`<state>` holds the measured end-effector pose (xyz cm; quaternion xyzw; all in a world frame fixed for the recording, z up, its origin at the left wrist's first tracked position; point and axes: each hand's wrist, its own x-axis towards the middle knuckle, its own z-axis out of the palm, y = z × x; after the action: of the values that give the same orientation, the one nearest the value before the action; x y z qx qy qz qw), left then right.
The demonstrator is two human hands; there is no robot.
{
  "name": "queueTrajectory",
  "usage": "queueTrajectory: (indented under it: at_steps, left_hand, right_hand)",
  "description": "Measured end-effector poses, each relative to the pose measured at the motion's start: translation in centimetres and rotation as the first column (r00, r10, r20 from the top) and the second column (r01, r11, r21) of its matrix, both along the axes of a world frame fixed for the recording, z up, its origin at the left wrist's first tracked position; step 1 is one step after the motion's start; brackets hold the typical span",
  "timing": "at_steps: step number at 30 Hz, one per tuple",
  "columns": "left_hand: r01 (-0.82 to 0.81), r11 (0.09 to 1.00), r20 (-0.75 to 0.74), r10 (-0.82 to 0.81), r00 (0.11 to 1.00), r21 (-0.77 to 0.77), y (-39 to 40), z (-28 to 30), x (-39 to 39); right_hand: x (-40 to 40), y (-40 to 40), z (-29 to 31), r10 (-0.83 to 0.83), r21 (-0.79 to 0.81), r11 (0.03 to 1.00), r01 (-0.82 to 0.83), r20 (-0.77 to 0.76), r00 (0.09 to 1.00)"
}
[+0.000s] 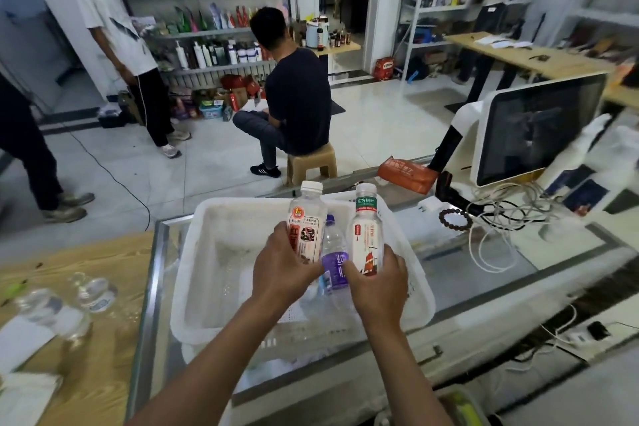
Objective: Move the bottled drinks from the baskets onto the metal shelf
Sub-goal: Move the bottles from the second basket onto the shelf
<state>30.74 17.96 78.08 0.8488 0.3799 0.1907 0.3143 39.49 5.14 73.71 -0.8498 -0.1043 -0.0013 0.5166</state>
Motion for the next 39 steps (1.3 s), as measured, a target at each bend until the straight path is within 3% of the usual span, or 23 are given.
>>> queueTrajectory:
  at_steps: [7,14,19,23,29,39]
  left_hand:
    - [0.166,0.982,0.069,-0.173,0.983,0.093,-1.5,2.2,1.8]
    - [0.337,0.941,0.233,-0.331,0.915,0.013,-4.3,3.0,2.4]
    - [0.523,0.851,0.248,-0.498,0.831,-0.043,-6.5,3.5,2.6]
    - [0.68,0.733,0.265,-0.656,0.707,-0.004,-8.9,3.4,1.6]
    - [0.854,0.521,0.289,-0.818,0.498,0.001,-14.6,3.8,-1.7]
    - [0.996,0.08,0.327,-0.943,0.062,0.044,-29.0,5.5,-13.4]
  right_hand:
    - [-0.4,-1.7,2.4,-0.07,0.111,0.991,0.072,-0.016,0.997]
    - [-2.5,-5.4,4.6,-0.185,0.198,0.964,0.178,0.019,0.983]
    - [-6.2,-8.4,5.4,-0.399,0.195,0.903,0.383,0.049,0.916]
    - [-10.2,-10.8,6.4,-0.543,0.212,0.831,0.514,0.105,0.833]
    - [-17.2,-15.3,7.1,-0.724,0.277,0.671,0.688,0.047,0.688]
    - [-34.1,-25.2,9.4,-0.954,0.236,0.299,0.924,0.089,0.286]
